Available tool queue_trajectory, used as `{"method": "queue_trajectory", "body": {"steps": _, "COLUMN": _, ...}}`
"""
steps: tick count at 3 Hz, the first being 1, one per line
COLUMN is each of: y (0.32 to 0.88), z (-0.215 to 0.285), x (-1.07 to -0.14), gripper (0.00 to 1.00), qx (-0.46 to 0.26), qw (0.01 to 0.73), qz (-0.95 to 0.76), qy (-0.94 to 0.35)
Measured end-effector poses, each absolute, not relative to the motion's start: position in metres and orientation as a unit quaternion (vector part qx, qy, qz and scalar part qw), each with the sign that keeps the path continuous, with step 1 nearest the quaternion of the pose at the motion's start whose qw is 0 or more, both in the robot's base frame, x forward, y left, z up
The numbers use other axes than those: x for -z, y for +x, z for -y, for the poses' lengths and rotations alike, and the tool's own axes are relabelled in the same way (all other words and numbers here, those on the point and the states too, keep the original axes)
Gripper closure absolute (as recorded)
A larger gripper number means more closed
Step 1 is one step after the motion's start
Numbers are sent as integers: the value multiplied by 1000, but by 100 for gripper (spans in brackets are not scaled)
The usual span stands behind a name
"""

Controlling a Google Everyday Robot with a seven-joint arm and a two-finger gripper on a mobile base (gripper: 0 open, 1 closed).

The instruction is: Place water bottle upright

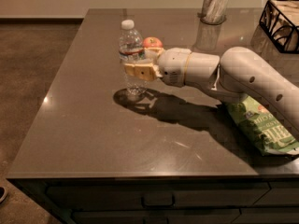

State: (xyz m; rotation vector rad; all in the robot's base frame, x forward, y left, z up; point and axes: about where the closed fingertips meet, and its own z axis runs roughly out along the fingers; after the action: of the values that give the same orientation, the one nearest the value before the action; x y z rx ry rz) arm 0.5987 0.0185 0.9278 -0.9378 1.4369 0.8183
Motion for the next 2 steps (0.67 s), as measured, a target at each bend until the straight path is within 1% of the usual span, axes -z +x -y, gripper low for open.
{"method": "queue_trajectory", "body": {"steps": 1, "y": 596, "z": -23, "x": -925, "gripper": 82, "qx": -338, "qw": 593, "qz": -610, "qy": -401}}
{"method": "queue_trajectory", "body": {"steps": 2, "y": 595, "z": -27, "x": -923, "gripper": 59, "qx": -334, "qw": 600, "qz": -605, "qy": -403}}
